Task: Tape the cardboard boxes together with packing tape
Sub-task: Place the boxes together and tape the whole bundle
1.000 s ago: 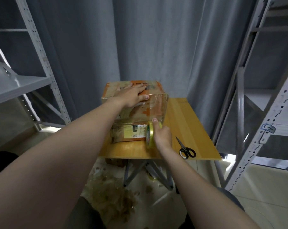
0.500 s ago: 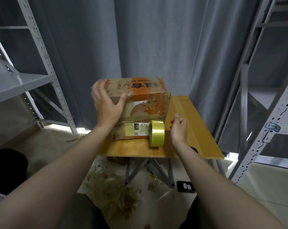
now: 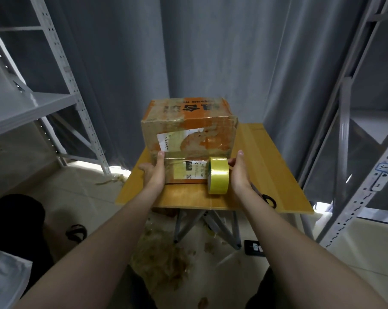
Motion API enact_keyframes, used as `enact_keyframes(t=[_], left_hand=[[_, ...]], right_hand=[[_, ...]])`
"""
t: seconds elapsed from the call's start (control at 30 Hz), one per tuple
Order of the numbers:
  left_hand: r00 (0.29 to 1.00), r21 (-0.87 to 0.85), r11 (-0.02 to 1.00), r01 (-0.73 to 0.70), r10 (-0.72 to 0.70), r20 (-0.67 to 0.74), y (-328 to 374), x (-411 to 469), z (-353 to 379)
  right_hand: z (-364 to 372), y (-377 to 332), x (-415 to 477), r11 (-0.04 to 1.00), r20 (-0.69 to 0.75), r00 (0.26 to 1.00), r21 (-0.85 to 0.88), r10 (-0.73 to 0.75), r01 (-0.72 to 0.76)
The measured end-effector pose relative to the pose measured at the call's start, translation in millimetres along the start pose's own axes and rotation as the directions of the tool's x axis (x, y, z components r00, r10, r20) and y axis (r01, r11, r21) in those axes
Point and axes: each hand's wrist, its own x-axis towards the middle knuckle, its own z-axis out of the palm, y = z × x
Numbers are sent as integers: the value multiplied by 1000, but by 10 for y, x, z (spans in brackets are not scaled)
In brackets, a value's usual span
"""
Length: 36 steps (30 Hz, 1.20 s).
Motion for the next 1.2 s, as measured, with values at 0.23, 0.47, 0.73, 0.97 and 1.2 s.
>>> enact_keyframes(t=[0.23, 0.47, 0.73, 0.97, 1.2], left_hand=[[1000, -109, 994, 18, -17, 18, 135, -43, -182], [994, -75, 993, -94, 98, 48, 480, -292, -340], [993, 202, 972, -116, 110, 43, 690, -468, -438], [981, 517, 840, -162, 195, -8, 594, -459, -453], [964, 660, 716, -228, 263, 48, 577, -275, -343]], right_hand=[[-96, 36, -259, 984, 11, 985, -26, -174, 174], [-58, -218, -571, 957, 126, 951, -28, -283, 289], [-35, -425, -772, 945, 122, 944, -79, -308, 318], [75, -414, -748, 895, 151, 909, -169, -389, 412], [291, -488, -504, 845, 66, 898, -313, -435, 433]])
